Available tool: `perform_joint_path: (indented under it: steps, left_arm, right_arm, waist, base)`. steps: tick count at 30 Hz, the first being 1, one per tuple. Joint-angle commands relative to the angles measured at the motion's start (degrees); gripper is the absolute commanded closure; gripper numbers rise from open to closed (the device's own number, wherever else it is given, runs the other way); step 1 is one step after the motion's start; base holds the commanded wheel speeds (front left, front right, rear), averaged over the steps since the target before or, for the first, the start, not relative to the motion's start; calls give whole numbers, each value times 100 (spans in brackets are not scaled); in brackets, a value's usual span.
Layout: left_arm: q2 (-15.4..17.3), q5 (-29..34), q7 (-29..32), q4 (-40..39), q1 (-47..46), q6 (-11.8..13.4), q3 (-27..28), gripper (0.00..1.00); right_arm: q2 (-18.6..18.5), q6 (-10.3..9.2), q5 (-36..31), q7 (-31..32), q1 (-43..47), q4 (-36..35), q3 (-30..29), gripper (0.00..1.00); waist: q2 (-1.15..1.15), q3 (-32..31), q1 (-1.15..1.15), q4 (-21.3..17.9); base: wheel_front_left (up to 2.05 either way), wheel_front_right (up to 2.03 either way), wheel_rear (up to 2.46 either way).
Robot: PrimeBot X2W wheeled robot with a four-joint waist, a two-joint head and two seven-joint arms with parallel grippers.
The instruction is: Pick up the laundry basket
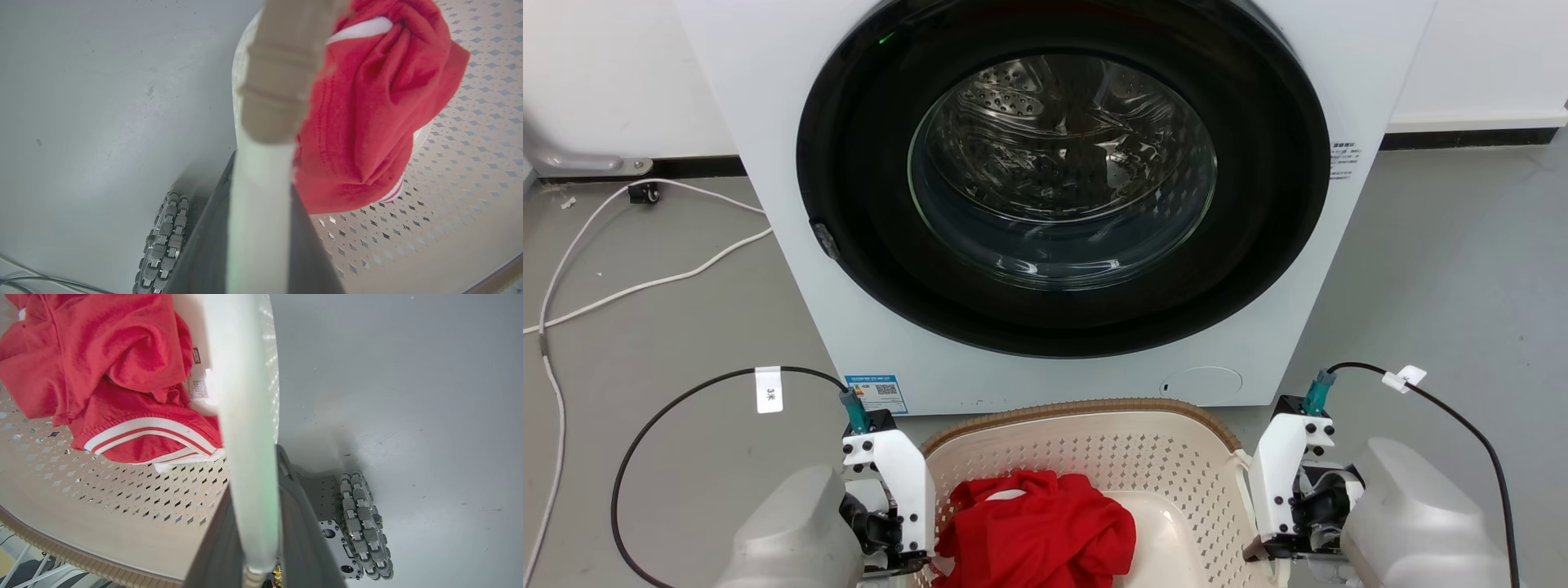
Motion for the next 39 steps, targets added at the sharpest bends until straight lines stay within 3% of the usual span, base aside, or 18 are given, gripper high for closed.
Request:
perform_joint_path:
  steps: [1,39]
  left_arm:
    - [60,-30,15,18,85,-21,-18,100]
    - [49,-246,-10,16,86,-22,-202,100]
  right_arm:
    - [-54,-10,-38,-14,42,1,-37,100]
    - [3,-10,-244,38,64,-1,-305,100]
  waist:
    - [0,4,0,2]
    - [0,17,0,-4]
  base:
    - [0,0,0]
    - [0,0,0]
